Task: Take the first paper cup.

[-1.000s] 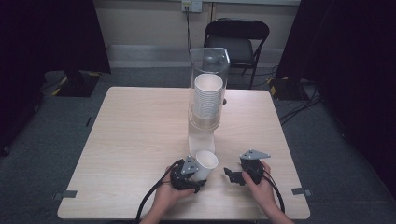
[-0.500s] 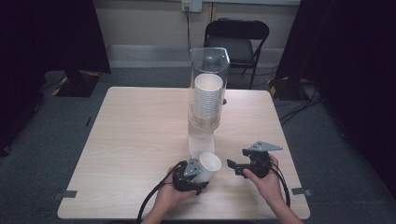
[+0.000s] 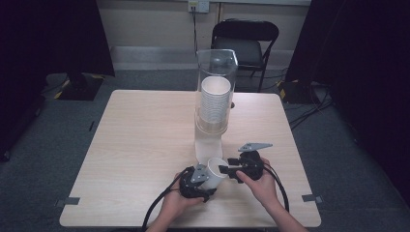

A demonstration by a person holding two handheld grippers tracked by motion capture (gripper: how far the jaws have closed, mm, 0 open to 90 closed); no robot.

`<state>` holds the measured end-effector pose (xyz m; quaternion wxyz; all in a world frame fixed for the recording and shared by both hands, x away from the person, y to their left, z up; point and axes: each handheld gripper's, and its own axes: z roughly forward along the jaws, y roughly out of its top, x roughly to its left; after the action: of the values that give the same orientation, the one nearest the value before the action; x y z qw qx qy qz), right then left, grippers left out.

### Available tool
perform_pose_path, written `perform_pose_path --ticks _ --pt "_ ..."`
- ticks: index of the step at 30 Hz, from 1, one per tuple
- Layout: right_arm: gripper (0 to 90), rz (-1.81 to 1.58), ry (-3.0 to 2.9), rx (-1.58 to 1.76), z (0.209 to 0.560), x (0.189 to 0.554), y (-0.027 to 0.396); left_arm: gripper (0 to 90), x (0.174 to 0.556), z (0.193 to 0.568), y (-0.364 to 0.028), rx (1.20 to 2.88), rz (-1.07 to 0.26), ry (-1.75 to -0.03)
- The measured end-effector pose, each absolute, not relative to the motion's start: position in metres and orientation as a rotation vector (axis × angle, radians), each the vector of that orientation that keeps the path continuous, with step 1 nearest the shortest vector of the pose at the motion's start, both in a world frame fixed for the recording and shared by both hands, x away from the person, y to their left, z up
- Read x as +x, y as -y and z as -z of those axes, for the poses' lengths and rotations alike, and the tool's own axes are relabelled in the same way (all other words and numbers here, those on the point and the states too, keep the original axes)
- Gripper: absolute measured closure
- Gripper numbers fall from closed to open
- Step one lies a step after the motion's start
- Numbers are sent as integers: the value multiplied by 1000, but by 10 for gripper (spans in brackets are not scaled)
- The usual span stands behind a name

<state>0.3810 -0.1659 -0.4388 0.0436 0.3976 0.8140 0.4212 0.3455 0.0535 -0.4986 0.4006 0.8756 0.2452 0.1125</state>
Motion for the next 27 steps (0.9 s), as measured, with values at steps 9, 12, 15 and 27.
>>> perform_pose_path --ticks 9,12,15,27 --pt "831 -1239 -2513 1281 441 387 173 238 346 499 -53 2224 -279 -655" --pt "843 -1239 -2483 1300 437 391 183 197 346 500 -53 2217 -282 -679" --pt "854 -1223 -2427 1319 431 395 197 183 347 499 -54 2233 -295 -683" --pt "818 -1106 -2274 1445 413 422 245 171 348 500 -55 2224 -295 -707"
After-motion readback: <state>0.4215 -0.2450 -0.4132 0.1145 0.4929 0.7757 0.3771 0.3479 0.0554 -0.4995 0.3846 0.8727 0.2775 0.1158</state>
